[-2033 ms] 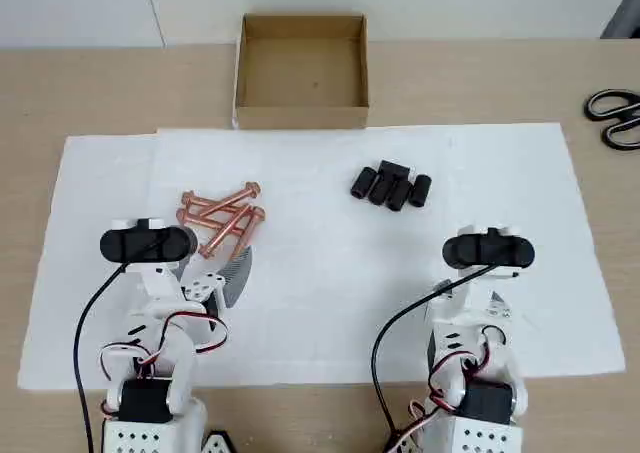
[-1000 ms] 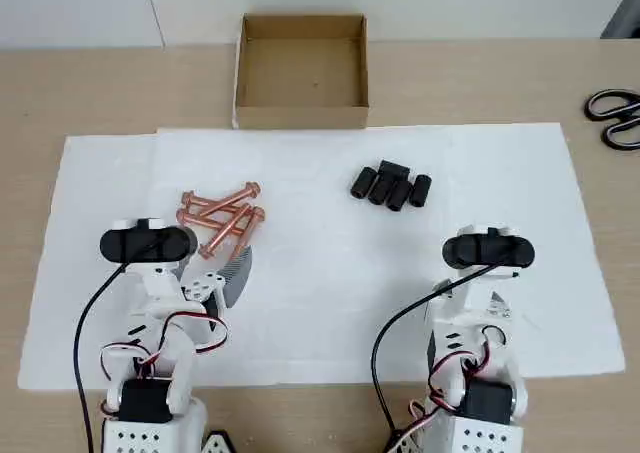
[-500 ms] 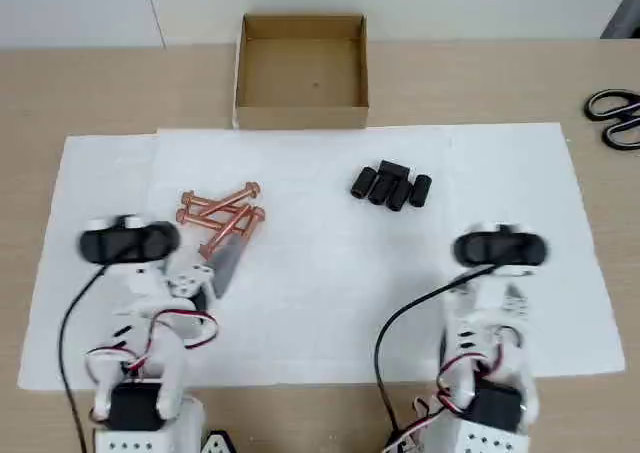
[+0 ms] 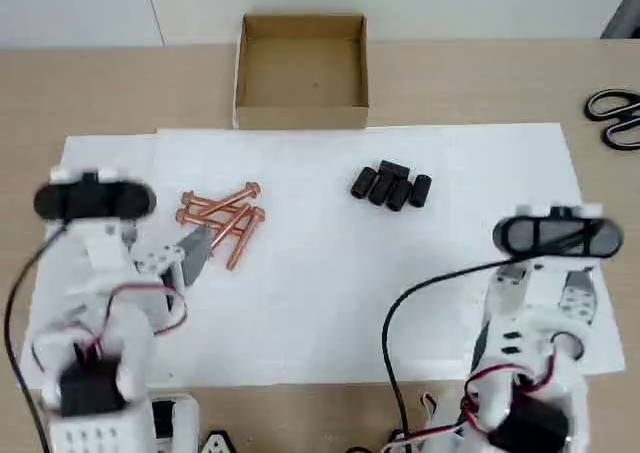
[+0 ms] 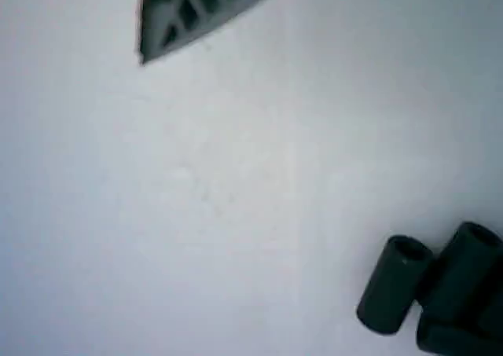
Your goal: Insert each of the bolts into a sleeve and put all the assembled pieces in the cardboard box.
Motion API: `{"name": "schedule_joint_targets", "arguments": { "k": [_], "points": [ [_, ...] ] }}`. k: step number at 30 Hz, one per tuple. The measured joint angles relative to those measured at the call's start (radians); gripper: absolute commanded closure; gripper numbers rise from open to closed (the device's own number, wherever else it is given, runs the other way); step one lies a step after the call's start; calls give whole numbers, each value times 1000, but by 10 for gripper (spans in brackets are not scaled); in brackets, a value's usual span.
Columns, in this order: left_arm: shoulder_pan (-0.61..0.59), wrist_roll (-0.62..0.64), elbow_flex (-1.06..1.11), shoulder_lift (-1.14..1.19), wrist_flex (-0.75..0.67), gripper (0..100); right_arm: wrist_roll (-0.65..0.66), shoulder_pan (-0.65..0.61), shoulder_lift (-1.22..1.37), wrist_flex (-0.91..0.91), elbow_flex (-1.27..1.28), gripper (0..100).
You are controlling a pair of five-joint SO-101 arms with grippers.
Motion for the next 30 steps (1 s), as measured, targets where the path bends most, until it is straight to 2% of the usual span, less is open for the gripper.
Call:
{"name": "schedule_joint_targets", "arguments": {
  "k": [5,9,12,15,22,30],
  "points": [
    [0,0,-265,419,121,686,5,-21,400,175,-371,807],
    [0,0,-411,660,176,686,6,-153,786,400,-677,806],
    [0,0,-448,741,189,686,6,-245,1039,436,-847,805],
    [0,0,-451,755,189,686,-25,-265,1221,413,-962,805],
    [0,0,-451,761,189,686,-227,-282,1481,264,-1089,808],
    [0,0,-451,761,189,686,-270,-381,1718,61,-1094,808]
  ]
}}
